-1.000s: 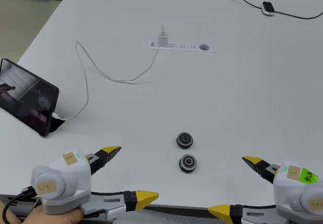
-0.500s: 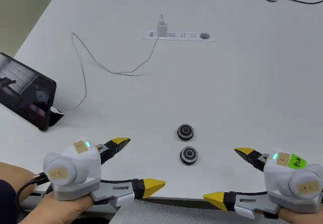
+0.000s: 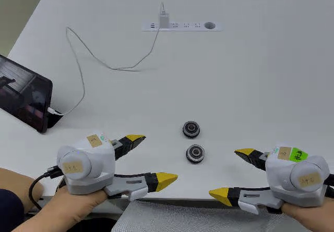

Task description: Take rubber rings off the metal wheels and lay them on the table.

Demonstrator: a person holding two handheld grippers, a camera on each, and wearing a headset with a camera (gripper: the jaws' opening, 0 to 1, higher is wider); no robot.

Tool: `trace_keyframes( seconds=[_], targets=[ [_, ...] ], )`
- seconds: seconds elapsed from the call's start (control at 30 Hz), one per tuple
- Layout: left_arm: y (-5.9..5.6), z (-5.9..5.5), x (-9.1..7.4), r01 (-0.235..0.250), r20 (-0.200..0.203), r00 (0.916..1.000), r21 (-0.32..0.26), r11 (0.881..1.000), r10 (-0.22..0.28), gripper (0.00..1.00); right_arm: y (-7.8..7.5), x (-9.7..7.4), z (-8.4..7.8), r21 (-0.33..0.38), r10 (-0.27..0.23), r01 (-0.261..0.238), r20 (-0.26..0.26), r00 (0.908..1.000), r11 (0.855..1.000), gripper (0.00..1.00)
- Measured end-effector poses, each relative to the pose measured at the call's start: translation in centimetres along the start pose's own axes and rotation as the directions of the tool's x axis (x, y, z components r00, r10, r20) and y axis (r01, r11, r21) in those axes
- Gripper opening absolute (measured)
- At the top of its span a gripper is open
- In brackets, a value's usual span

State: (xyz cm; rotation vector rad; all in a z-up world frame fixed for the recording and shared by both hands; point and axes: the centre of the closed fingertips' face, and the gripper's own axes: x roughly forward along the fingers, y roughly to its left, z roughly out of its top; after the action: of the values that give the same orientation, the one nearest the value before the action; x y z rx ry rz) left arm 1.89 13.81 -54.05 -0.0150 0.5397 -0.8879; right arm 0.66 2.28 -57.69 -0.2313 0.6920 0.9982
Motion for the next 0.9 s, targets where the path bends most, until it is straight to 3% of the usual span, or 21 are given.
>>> trace_keyframes(
  seconds=[0.4,0.9],
  targets=[
    [-0.2,-0.2,1.5,0.021,-0.044,0.9989,0.023,1.0,-0.02,0.64,0.0,1.1,0.0,0.038,0.014,-0.014,0.007,0.9999,0.999,0.6],
    [-0.8,0.1,3.8,0.061,-0.084,0.9949,0.06,0.996,-0.056,0.51,-0.2,2.1,0.8,0.065,0.033,-0.035,0.036,0.9988,0.997,0.42]
  ],
)
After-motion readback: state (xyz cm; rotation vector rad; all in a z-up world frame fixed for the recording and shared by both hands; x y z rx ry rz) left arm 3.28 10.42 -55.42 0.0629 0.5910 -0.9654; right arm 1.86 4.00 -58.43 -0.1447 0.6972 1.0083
